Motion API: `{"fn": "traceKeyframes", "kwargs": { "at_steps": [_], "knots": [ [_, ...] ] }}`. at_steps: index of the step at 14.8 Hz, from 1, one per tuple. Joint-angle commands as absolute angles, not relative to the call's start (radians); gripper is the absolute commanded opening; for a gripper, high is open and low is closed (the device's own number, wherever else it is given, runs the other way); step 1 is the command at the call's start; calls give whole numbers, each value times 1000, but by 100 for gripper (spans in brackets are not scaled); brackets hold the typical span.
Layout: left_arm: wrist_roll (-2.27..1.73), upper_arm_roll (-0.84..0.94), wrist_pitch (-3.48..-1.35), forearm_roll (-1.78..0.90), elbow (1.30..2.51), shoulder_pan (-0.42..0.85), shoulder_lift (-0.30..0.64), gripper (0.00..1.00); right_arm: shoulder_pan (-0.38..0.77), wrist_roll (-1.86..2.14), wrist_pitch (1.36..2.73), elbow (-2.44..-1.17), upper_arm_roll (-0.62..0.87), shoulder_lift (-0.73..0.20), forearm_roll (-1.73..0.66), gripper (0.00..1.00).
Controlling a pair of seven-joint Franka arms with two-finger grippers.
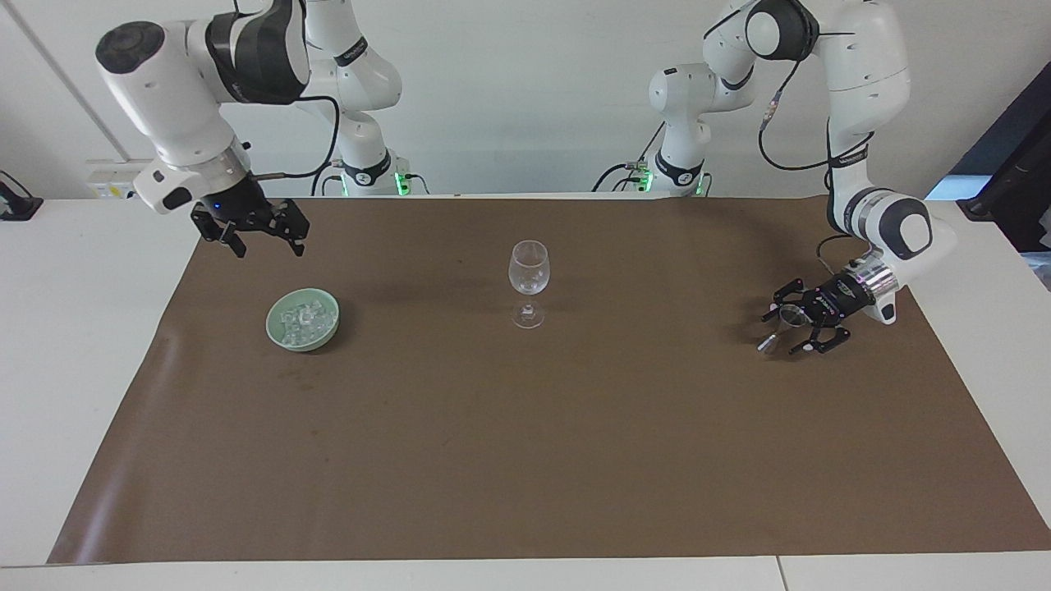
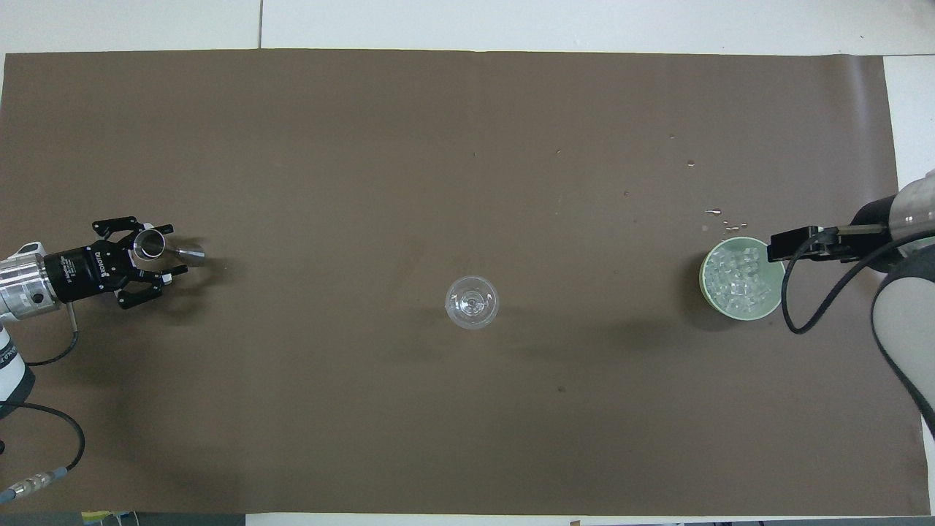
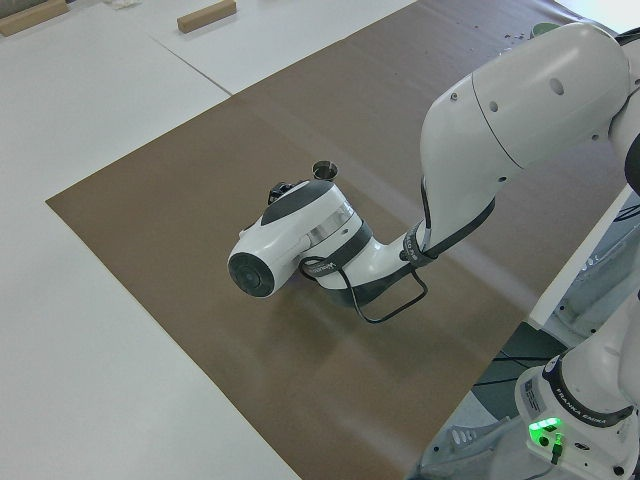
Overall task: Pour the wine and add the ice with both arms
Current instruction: 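Grasp the metal cup with the left gripper while the right gripper takes ice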
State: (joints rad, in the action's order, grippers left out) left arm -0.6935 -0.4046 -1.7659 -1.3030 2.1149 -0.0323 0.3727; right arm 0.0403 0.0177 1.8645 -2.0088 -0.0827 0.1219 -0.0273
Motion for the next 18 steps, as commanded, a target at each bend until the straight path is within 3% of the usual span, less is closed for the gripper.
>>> {"fn": "traceKeyframes", "kwargs": {
  "at_steps": [1, 2, 3, 9, 11, 15, 18],
  "knots": [
    [-678, -408, -1787, -1328, 2157, -29, 337, 54, 37, 28, 1974, -2155, -83, 147, -43, 100],
    [-678, -408, -1787, -1328, 2157, -31, 337, 32, 34, 26, 1989, -2177, -83, 135, -43, 100],
    [-675, -408, -1784, -1330, 2157, -32, 337, 0, 34, 26, 2021, -2203, -83, 129, -43, 100],
    [-667, -408, -1766, -1361, 2154, -35, 331, 0, -12, 69, 2209, -2282, -83, 42, -43, 99],
    [-667, -413, -1726, -1361, 2146, -29, 313, 0, -18, 67, 2247, -2284, -83, 18, -43, 91],
    [-673, -419, -1632, -1347, 2177, -20, 224, 0, -15, 66, 2255, -2286, -83, 6, -43, 65],
    [-689, -417, -1646, -1310, 2246, 44, 108, 0, -20, 74, 2256, -2306, -83, 12, -43, 60]
  ]
}}
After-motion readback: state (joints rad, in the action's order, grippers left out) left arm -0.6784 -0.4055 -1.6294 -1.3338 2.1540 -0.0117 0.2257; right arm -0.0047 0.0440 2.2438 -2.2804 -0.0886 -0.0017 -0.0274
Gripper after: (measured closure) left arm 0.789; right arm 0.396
